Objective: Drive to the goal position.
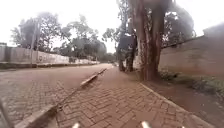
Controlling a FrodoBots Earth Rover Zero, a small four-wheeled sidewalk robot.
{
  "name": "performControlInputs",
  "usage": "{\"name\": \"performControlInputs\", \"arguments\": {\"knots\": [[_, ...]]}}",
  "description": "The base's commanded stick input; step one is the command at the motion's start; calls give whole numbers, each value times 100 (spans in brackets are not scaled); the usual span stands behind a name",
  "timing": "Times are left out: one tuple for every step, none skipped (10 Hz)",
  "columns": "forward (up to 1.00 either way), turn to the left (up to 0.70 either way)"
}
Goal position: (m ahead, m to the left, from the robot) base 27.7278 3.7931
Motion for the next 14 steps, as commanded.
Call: {"name": "performControlInputs", "arguments": {"knots": [[50,0],[50,0],[50,0],[50,0],[50,0],[50,0],[50,0],[50,0],[50,0],[50,0],[50,0],[50,0],[50,0],[50,0]]}}
